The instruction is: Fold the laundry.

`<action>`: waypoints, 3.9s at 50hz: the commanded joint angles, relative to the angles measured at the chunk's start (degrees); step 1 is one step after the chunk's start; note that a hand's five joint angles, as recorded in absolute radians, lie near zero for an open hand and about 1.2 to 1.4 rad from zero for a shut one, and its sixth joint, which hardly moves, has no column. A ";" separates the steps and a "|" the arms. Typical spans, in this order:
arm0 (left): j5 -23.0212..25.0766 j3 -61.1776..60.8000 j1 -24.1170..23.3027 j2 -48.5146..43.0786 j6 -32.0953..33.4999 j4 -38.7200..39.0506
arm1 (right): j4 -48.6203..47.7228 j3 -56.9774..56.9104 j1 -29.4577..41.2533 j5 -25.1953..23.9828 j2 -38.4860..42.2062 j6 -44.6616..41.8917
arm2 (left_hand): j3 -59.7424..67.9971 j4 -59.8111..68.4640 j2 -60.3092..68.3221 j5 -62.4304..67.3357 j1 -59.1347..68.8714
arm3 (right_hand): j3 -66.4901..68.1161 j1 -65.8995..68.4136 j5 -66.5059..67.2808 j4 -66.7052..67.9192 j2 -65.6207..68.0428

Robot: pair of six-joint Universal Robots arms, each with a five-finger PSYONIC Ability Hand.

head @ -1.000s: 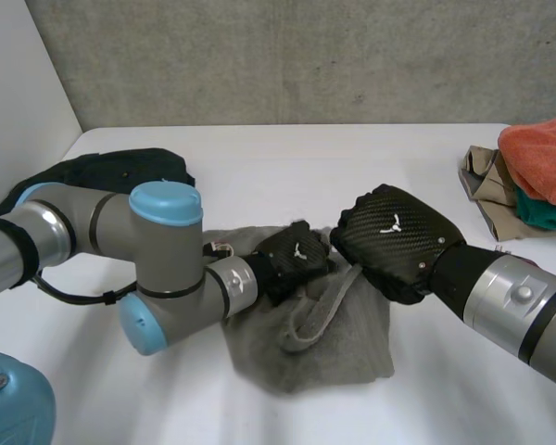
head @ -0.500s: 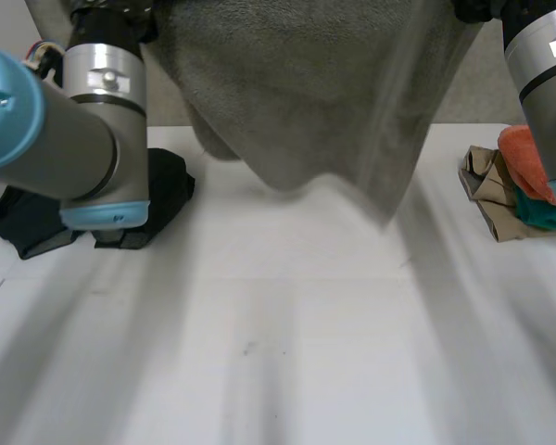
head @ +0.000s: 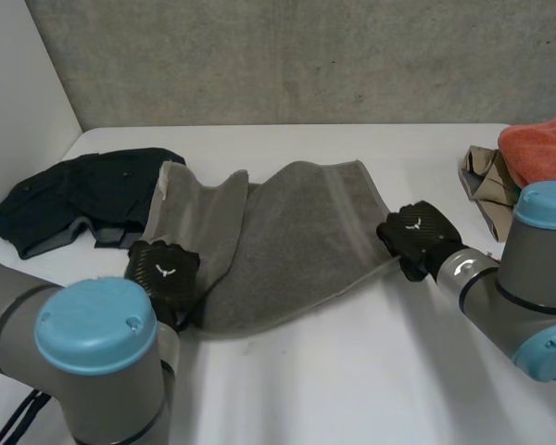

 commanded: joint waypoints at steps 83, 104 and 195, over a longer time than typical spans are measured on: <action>56.59 -15.22 38.29 10.03 5.72 -9.22 | 14.87 -1.27 -6.79 -5.04 -8.25 -1.41 | -15.99 -15.56 -15.80 -15.49 -13.07 | 11.75 15.49 11.58 11.26 12.46; 53.96 -11.89 33.28 -0.09 5.91 3.80 | 11.35 2.25 -7.15 -5.31 -7.01 -1.32 | 3.36 3.80 3.56 3.87 6.29 | 11.75 15.49 11.58 11.26 12.46; 27.51 9.23 22.47 2.29 2.21 8.10 | 0.18 -15.34 -9.61 -4.08 -6.40 13.98 | 48.94 49.38 49.14 49.45 51.86 | 11.75 15.49 11.58 11.26 12.46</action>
